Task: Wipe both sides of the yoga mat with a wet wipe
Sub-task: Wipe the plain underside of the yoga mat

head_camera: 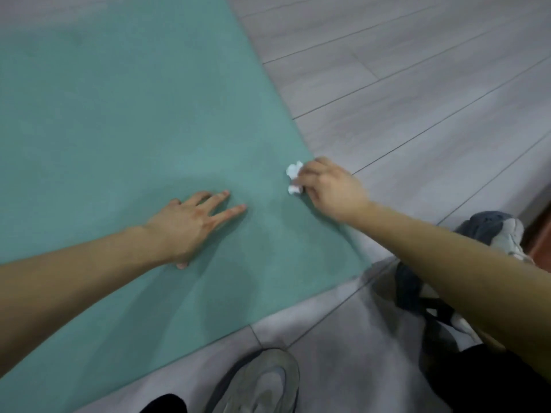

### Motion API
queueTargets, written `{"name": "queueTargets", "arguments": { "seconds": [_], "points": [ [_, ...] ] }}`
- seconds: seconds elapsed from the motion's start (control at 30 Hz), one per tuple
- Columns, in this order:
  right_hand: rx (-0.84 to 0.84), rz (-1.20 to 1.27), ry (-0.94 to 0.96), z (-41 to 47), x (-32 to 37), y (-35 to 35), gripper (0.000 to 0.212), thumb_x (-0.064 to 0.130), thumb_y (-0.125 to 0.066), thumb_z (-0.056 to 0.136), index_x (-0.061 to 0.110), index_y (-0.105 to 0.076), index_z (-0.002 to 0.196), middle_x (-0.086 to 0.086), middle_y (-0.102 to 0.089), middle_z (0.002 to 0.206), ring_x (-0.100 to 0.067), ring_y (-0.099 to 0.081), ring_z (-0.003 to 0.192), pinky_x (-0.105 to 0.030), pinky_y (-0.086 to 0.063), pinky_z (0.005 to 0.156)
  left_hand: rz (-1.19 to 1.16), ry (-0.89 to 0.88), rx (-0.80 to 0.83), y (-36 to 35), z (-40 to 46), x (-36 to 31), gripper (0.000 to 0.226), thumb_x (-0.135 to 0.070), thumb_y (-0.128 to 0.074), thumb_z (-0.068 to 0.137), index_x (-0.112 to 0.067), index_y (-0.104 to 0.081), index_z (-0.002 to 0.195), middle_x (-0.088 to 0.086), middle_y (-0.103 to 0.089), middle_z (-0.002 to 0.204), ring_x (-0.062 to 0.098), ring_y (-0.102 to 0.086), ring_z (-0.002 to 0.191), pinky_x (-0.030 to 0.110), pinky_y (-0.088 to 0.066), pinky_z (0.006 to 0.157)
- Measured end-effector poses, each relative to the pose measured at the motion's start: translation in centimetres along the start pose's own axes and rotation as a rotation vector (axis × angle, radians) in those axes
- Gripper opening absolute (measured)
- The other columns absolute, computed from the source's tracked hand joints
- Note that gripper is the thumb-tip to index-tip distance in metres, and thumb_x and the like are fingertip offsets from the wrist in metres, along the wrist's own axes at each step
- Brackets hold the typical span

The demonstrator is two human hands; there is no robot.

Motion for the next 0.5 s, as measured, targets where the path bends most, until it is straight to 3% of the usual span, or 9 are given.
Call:
{"name": "queueTargets", "arguments": {
  "seconds": [0.07,0.13,0.23,0.37,0.5],
  "points": [
    [-0.011,0.046,-0.212,4.9,-3.3,0.4,0.038,0.022,-0.046,0.093,0.016,-0.082,0.105,-0.009,-0.073,0.111,-0.038,-0.064,0.107,-0.047,-0.056,0.089,0.040,-0.022,0.005,-0.1,0.0,-0.7,0.154,-0.032,-0.095,0.066,-0.046,0.029,0.155,0.001,0.018,0.172,0.032,-0.009,0.159,0.047,-0.046,0.111],
    [0.030,0.103,-0.295,6.1,-4.2,0.4,0.039,0.022,-0.046,0.093,0.014,-0.082,0.106,-0.012,-0.074,0.115,-0.038,-0.067,0.111,-0.044,-0.055,0.093,0.075,-0.031,0.000,-0.2,-0.1,-0.8,0.145,-0.034,-0.090,0.072,-0.046,0.026,0.157,0.001,0.019,0.172,0.033,-0.008,0.159,0.044,-0.048,0.109],
    [0.006,0.112,-0.225,0.3,-2.6,0.8,0.048,0.033,-0.041,0.095,0.015,-0.082,0.115,-0.010,-0.076,0.122,-0.032,-0.070,0.114,-0.036,-0.053,0.101,0.081,-0.028,-0.012,-0.6,-0.3,-0.6,0.131,-0.032,-0.082,0.081,-0.046,0.022,0.159,0.000,0.018,0.172,0.030,-0.007,0.160,0.043,-0.048,0.110],
    [0.008,0.170,-0.203,-11.6,-0.5,1.4,0.032,0.004,-0.063,0.095,0.020,-0.081,0.116,0.002,-0.075,0.128,-0.023,-0.068,0.118,-0.032,-0.053,0.106,0.103,-0.038,0.016,-0.8,-0.1,-0.5,0.128,-0.031,-0.080,0.082,-0.045,0.021,0.160,0.000,0.017,0.172,0.031,-0.008,0.160,0.043,-0.048,0.111],
    [0.001,0.160,-0.181,-5.3,-2.2,0.7,0.020,0.016,-0.064,0.097,0.021,-0.083,0.102,-0.001,-0.078,0.115,-0.023,-0.070,0.113,-0.031,-0.054,0.103,0.117,-0.044,0.043,-0.9,-0.2,-0.7,0.134,-0.036,-0.084,0.079,-0.044,0.023,0.159,0.003,0.016,0.172,0.031,-0.012,0.159,0.043,-0.049,0.110]
  ]
}}
Point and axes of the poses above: each hand's wrist, its own z-axis towards the middle knuckle, its own y-axis out of the back of the hand, x = y × z, the point moved 6 cm from there along z, towards the middle knuckle
